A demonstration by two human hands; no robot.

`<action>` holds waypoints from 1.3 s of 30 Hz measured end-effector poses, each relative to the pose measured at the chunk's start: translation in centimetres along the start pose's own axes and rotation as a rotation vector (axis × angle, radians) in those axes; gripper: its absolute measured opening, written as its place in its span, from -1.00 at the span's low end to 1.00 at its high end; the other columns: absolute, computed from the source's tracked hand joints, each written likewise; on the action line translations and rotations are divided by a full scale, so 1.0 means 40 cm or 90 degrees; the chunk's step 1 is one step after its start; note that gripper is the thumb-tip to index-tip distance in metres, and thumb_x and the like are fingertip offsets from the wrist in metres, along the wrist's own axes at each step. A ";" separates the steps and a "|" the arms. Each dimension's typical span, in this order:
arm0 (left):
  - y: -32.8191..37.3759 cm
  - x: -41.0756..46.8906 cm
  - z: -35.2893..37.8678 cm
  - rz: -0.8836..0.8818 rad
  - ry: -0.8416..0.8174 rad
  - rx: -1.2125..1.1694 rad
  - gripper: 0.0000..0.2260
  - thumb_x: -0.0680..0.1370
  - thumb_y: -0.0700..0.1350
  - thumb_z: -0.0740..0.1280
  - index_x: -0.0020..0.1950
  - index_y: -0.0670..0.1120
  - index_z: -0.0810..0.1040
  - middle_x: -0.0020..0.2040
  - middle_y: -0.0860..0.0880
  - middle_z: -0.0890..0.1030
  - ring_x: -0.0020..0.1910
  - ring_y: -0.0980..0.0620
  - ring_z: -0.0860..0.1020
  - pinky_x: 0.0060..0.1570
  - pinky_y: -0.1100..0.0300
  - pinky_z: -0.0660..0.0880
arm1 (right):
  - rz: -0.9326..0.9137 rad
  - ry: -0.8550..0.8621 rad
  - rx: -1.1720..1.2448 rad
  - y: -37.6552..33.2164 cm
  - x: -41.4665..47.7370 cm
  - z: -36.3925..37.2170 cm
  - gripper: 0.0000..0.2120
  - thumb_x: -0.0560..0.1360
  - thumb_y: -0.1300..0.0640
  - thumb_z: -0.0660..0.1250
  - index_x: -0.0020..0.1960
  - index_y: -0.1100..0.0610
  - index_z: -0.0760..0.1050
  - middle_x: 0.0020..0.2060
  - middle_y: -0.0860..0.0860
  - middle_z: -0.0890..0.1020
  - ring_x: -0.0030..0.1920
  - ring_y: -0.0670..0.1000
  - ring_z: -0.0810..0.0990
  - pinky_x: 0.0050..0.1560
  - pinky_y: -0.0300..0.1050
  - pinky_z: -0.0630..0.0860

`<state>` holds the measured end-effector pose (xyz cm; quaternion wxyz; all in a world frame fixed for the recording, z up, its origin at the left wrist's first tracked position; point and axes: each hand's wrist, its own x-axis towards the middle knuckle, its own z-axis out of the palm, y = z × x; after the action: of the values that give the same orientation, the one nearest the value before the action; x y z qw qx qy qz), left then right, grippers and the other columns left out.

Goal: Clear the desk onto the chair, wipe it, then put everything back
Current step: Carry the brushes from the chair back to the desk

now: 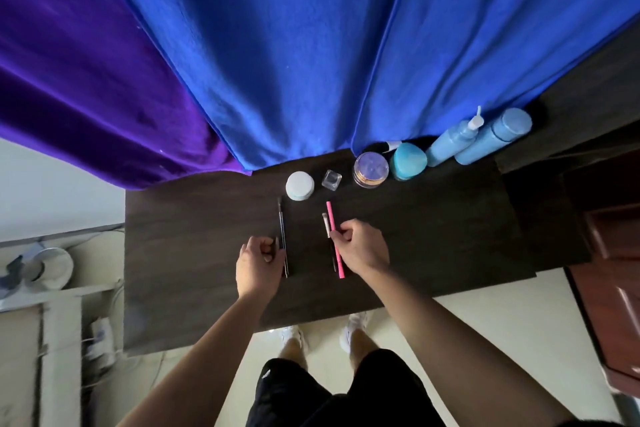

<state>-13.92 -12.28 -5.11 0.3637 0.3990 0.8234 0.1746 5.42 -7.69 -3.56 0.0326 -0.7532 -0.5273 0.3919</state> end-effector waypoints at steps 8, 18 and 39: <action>0.089 -0.001 -0.107 0.104 0.000 0.146 -0.40 0.54 0.19 0.33 0.52 0.01 0.31 0.56 -0.09 0.23 0.53 -0.14 0.17 0.41 -0.10 0.24 | -0.148 0.104 -0.096 -0.039 0.003 -0.156 -0.57 0.62 -0.12 0.23 0.40 0.07 0.45 0.34 0.08 0.51 0.32 0.13 0.50 0.22 0.05 0.48; 0.222 -0.008 -0.229 0.385 0.010 0.277 -0.40 0.60 0.25 0.17 0.60 0.11 0.12 0.64 -0.10 -0.05 0.60 -0.12 -0.09 0.52 -0.19 -0.05 | -0.169 0.467 -0.155 0.030 -0.127 -0.297 -0.49 0.61 -0.02 0.31 0.49 0.17 0.40 0.49 0.32 0.32 0.46 0.32 0.35 0.40 0.20 0.36; 0.260 -0.896 0.200 1.022 -0.365 0.255 -0.34 0.58 0.30 -0.04 0.62 0.02 0.10 0.63 -0.11 -0.01 0.61 -0.12 -0.04 0.53 -0.15 0.02 | 0.459 0.762 0.018 0.709 -1.221 0.013 -0.41 0.65 -0.18 0.03 0.60 0.06 0.19 0.61 0.16 0.07 0.60 0.24 0.04 0.51 0.27 0.21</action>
<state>12.45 -33.96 11.95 0.2468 0.9431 0.1857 0.1231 20.24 -60.45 10.12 0.1954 -0.9670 -0.1309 -0.0975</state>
